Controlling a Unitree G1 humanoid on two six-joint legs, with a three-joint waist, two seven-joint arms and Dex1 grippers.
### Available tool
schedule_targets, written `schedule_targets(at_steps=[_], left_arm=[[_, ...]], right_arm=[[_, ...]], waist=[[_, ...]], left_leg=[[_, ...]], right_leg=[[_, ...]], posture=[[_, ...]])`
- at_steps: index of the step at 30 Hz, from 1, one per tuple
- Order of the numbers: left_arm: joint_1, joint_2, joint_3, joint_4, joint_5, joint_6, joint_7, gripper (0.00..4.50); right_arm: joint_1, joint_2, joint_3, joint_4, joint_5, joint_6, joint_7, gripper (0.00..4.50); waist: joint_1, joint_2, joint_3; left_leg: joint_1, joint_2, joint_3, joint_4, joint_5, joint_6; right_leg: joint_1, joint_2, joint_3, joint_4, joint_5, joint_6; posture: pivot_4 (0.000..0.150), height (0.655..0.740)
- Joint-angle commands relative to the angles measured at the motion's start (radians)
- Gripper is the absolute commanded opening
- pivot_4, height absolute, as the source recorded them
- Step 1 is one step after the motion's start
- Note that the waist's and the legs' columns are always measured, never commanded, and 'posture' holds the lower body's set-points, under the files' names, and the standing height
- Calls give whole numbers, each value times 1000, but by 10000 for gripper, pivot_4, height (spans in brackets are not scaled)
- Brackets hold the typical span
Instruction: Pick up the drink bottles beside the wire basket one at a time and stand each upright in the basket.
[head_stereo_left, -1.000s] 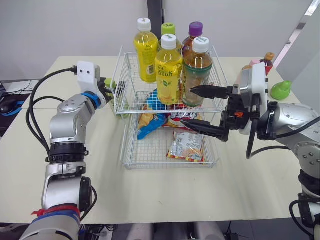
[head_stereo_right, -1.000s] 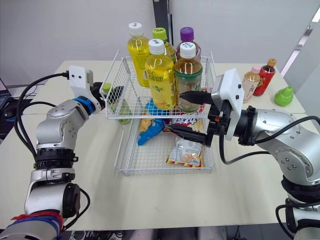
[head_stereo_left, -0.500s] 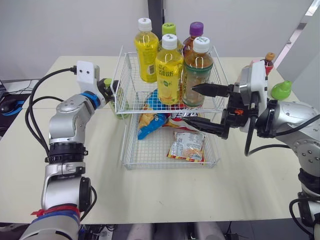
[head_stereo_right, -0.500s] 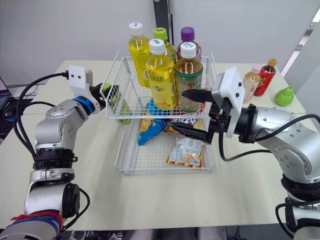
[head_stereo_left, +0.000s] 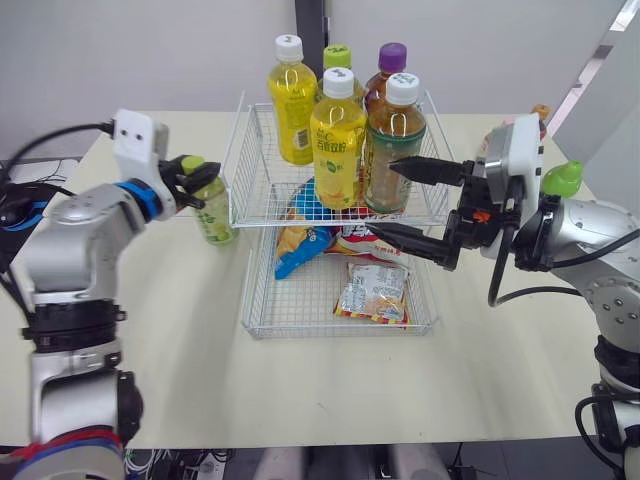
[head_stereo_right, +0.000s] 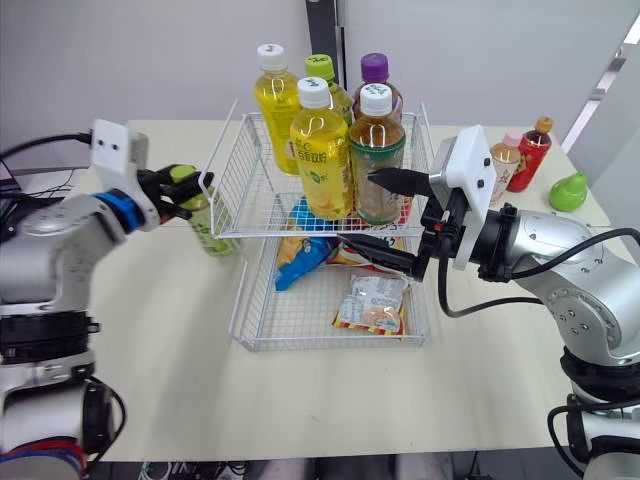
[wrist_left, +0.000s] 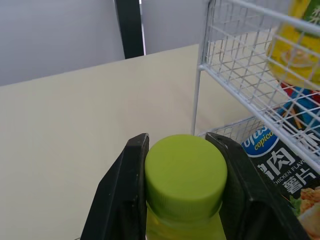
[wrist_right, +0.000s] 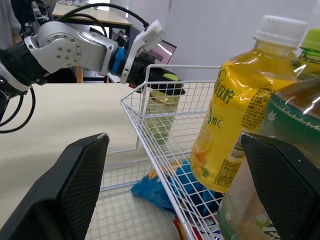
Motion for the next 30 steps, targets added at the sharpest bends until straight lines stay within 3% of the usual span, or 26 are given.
schedule_targets(at_steps=[1,3,6,8,20,26,30], left_arm=[[-68,103,67,-73,-66,56,-63,13791],[-110,161,74,-55,-92,91,-99,13791],[-175,226,71,-25,-126,133,-151,13791],[-212,255,63,-8,-146,156,-178,13791],[-315,325,42,46,-202,214,-276,13791],[-586,371,-67,190,-190,230,-404,13791],[-776,342,-172,277,-158,241,-486,13791]], right_arm=[[-31,2,-23,-9,-26,-52,7,45000],[-37,7,-10,-5,-32,-67,22,45000],[94,-161,-292,-7,145,-24,220,45000],[135,-224,-356,7,199,-13,285,45000],[188,-298,-389,30,250,-27,315,45000],[159,-282,-341,25,239,-32,273,45000],[149,-270,-317,33,226,-42,258,45000]], waist=[[0,0,0],[1,0,0],[12,-1,1],[17,-1,1],[-7,-1,1],[-4,-2,2],[-2,-2,2]], left_leg=[[0,0,0,0,0,0],[0,0,0,0,0,0],[-1,-1,-1,0,0,0],[-3,-2,0,1,0,0],[0,1,4,0,0,0],[-3,0,5,1,0,0],[-2,0,6,1,0,0]], right_leg=[[0,0,0,0,0,0],[0,0,-1,0,0,0],[0,0,-1,-1,0,0],[1,-1,-2,-3,-1,1],[1,1,-1,0,-1,0],[0,1,-2,-1,-1,1],[0,0,-1,0,-1,1]], posture=[[1500,7400],[1500,7400],[1500,7400],[1500,7400],[1500,7400],[1500,7400],[1500,7400]])
